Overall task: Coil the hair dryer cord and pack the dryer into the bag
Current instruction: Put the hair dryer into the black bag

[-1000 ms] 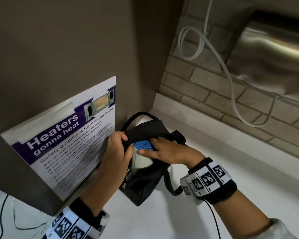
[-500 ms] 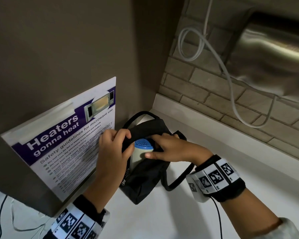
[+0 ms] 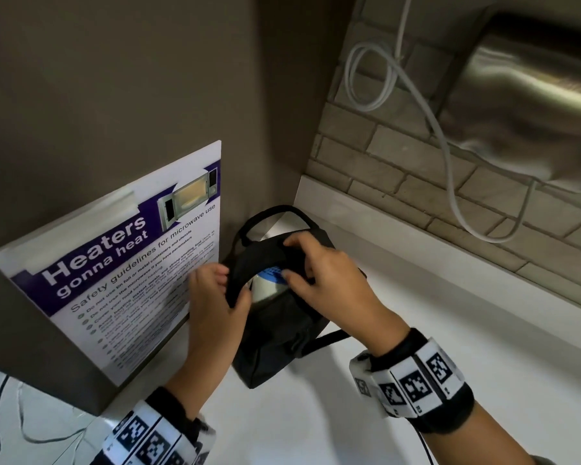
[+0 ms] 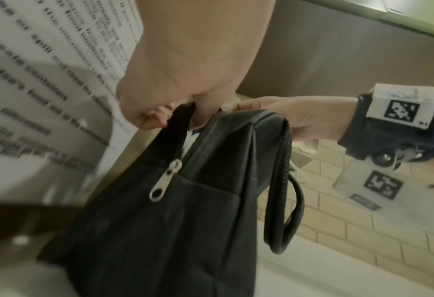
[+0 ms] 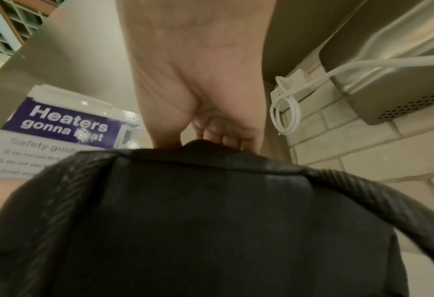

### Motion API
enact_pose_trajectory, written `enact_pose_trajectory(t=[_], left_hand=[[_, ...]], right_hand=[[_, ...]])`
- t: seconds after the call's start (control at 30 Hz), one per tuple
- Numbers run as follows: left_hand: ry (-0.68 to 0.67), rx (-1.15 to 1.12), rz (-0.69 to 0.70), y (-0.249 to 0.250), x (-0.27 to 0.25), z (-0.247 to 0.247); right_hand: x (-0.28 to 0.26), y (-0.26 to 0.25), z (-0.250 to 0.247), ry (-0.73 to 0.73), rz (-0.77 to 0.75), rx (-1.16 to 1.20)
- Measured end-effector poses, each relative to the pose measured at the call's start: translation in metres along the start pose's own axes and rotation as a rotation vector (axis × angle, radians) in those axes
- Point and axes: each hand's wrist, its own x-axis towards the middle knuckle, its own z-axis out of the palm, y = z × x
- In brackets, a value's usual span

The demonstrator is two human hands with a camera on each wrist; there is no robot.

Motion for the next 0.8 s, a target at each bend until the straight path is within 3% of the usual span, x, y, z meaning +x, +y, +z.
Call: enact_pose_trajectory(t=[0.1, 0.17, 0.23, 0.3, 0.37, 0.53, 0.73, 0.8], left_hand=[[-0.108, 0.063, -0.092, -0.019, -0.007, 0.003], [-0.209, 0.282, -0.147, -0.030, -0.010, -0.002], [-0.390, 0.444, -0.306, -0.031, -0.008, -0.011], [-0.553, 0.326, -0.584, -0.030, -0.005, -0.016], [-0.554, 0.061, -0.819, -0.031, -0.004, -0.014], [-0.535, -0.241, -0.831, -0.033, -0.007, -0.013], [-0.682, -0.380, -0.766, -0.029, -0.010, -0.020], [-0.671, -0.427, -0.766, -0.032, -0.011, -0.021]], right_hand=[[0.002, -0.002, 0.014, -0.023, 0.000, -0.190], [0.005, -0.003, 0.023, 0.105, 0.015, -0.241], [0.007, -0.005, 0.027, 0.218, 0.037, -0.233], [0.008, -0.008, 0.030, 0.263, 0.046, -0.210], [0.007, -0.011, 0.032, 0.278, 0.025, -0.164], [0.001, -0.008, 0.031, 0.284, -0.005, -0.014], [-0.004, 0.004, 0.025, 0.290, 0.083, 0.033], [-0.004, 0.008, 0.022, 0.297, 0.109, 0.076]])
